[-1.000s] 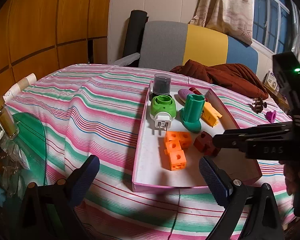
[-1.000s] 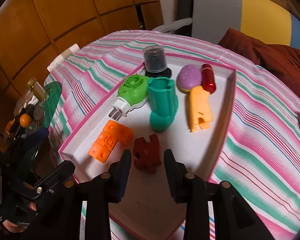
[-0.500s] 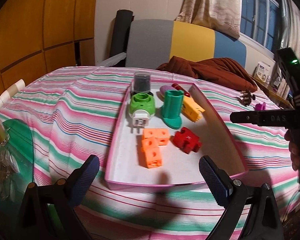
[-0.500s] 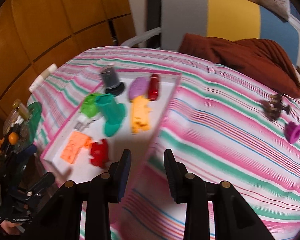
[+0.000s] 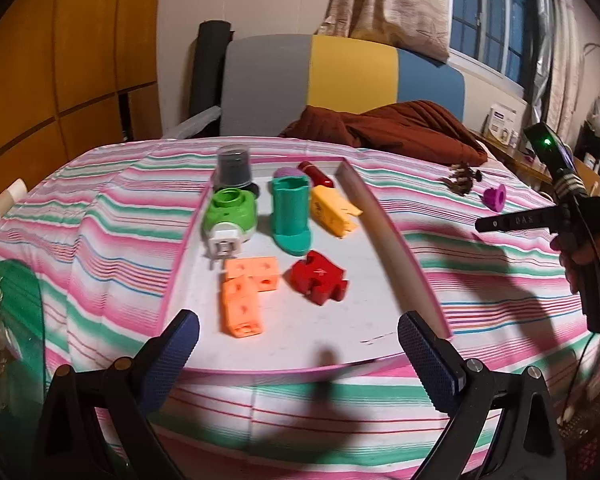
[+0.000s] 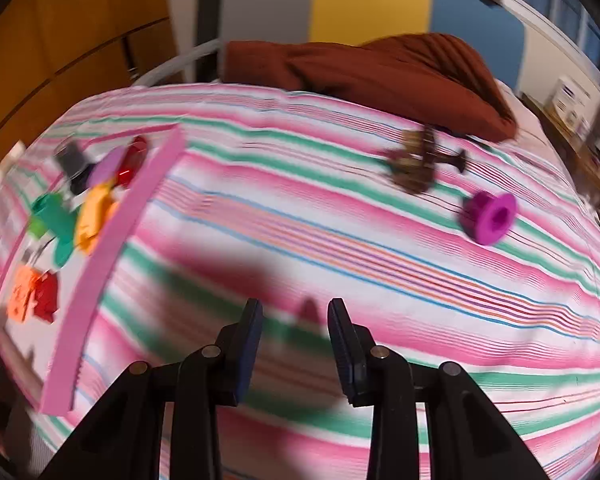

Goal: Organize rigid objects
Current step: 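Move the right gripper to the purple ring cup and grasp it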

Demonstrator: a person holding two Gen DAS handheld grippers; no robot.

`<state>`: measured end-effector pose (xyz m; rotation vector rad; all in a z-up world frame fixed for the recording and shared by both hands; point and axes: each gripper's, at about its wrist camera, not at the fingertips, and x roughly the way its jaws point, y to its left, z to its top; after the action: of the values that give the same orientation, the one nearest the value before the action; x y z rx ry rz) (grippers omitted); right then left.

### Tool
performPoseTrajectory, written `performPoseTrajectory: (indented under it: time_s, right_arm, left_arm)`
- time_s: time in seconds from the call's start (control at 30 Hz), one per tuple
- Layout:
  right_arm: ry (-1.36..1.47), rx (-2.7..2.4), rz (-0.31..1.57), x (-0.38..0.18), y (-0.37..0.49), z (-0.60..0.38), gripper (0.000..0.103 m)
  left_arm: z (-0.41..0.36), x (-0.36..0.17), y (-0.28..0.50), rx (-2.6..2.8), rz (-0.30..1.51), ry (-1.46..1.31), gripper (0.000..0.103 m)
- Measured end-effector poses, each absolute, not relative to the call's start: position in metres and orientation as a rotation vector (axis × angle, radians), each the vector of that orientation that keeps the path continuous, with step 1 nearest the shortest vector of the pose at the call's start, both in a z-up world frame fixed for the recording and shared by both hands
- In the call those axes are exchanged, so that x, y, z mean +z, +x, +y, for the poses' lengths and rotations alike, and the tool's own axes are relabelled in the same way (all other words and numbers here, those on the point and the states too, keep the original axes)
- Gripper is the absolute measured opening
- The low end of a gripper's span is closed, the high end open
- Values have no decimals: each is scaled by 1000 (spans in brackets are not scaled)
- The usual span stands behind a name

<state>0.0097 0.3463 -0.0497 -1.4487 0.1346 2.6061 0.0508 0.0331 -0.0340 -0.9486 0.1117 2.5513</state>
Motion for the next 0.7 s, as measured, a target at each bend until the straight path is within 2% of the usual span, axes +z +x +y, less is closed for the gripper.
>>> performPoseTrajectory:
  time_s: [0.33,0.5,0.7]
  right_arm:
    - [-1265,2472,238,-46,14,430,33]
    - [-1058,2392,470,-34,28,497,33]
    - [-930,2400,598,-26,17,540,33]
  left_arm:
    - [79,-24,47,2470,146,-928,100]
    - [103,-21,49,2418,155,-921,100]
    - [127,-21,55,2371,202,-914,100]
